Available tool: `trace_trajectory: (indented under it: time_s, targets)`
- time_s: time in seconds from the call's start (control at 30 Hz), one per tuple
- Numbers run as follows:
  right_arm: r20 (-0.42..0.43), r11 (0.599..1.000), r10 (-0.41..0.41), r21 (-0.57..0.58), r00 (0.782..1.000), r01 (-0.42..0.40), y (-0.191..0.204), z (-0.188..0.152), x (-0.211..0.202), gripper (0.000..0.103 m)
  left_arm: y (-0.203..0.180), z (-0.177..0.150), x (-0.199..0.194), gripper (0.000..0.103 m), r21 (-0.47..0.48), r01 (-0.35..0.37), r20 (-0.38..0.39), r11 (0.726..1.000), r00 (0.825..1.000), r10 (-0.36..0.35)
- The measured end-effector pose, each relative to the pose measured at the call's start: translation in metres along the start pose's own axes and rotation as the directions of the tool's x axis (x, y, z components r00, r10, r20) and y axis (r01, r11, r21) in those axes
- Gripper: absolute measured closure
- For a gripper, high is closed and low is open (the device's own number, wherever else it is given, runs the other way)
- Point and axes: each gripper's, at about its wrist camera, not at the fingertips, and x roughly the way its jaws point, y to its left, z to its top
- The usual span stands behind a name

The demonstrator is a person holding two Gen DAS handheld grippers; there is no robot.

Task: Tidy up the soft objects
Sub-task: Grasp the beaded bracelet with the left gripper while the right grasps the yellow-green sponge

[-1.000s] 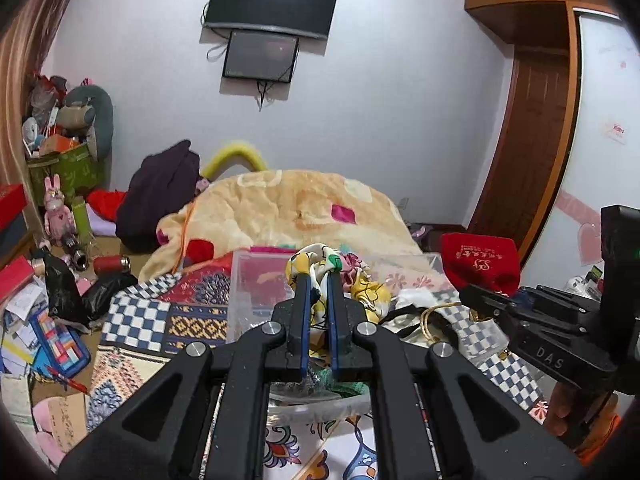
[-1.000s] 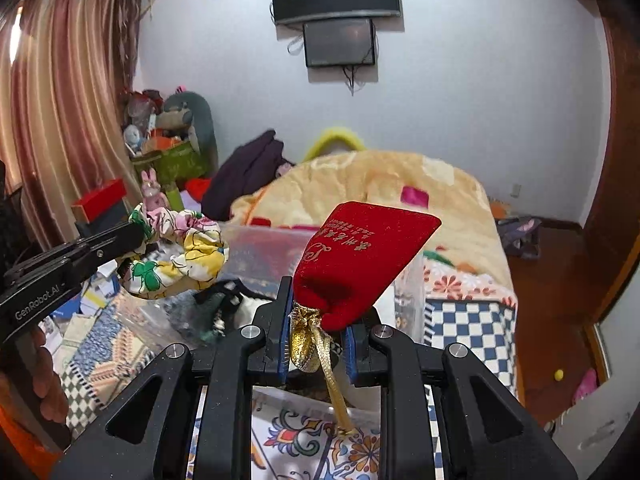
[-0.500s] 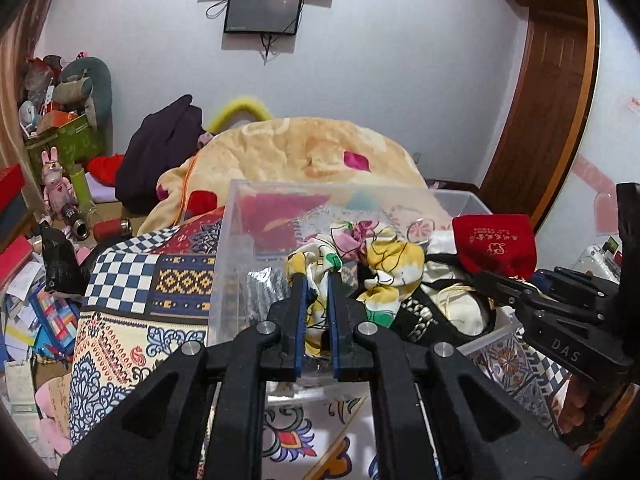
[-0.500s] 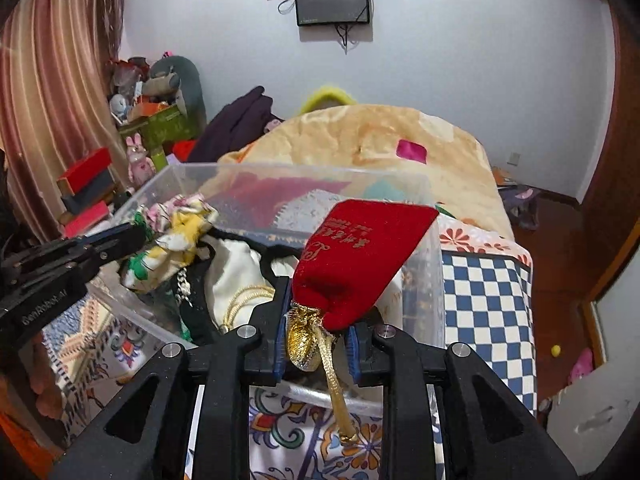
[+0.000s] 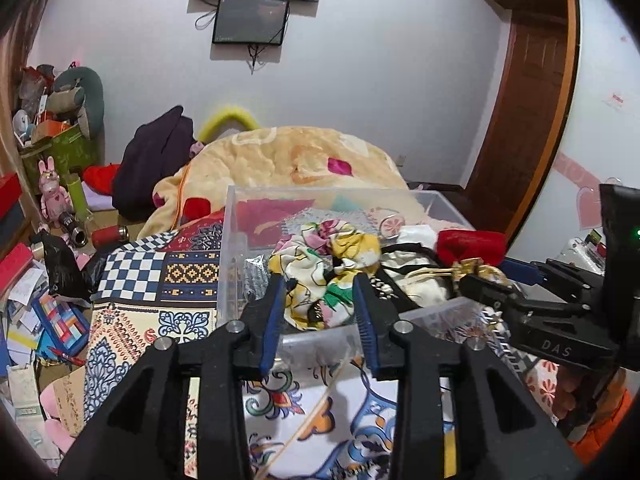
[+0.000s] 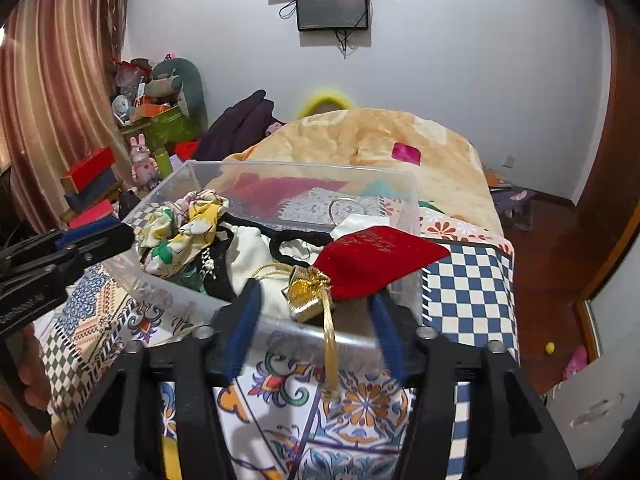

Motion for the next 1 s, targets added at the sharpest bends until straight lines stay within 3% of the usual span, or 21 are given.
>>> trace_trajectory:
  time_s: [0.23,0.3,0.4,0.53,0.77,0.87,1.0]
  targets:
    - [0.049,1.0,0.001,-0.009,0.999,-0.001,0.006,0.0,-0.025,0.041,-0.007,-0.001,-0.041,0.051,0.026,0.006,0.066,1.0,0.998,-0.008]
    - [0.078,1.0,-0.008,-0.006,0.997,0.008,0.008,-0.003,-0.036,0.029,-0.008,-0.004,-0.052,0.04,0.032,0.014,0.077,0.999,0.997,-0.016]
    - [0.132,1.0,-0.008,-0.013,0.991,0.01,0.018,-0.009,-0.054,0.02,-0.01,-0.012,-0.067,0.03,0.045,0.012,0.092,0.999,0.996,-0.016]
    - [0.136,0.999,0.039,-0.029,0.99,-0.035,0.033,-0.021,-0.064,0.019,-0.012,-0.027,-0.077,0.019,0.078,-0.023,0.086,0.997,0.996,0.016]
    - [0.057,0.994,0.095,-0.051,0.994,-0.092,0.055,-0.053,-0.053,0.019,-0.003,-0.072,-0.072,0.017,0.073,-0.037,-0.028,0.997,0.999,0.039]
    - [0.003,0.992,0.114,-0.057,0.994,-0.113,0.063,-0.067,-0.041,0.019,0.003,-0.092,-0.057,0.017,0.059,-0.041,-0.107,0.997,0.993,0.047]
    - [-0.054,0.988,0.139,-0.053,0.989,-0.142,0.07,-0.081,-0.029,0.019,0.005,-0.109,-0.045,0.017,0.061,-0.058,-0.152,0.996,0.986,0.067]
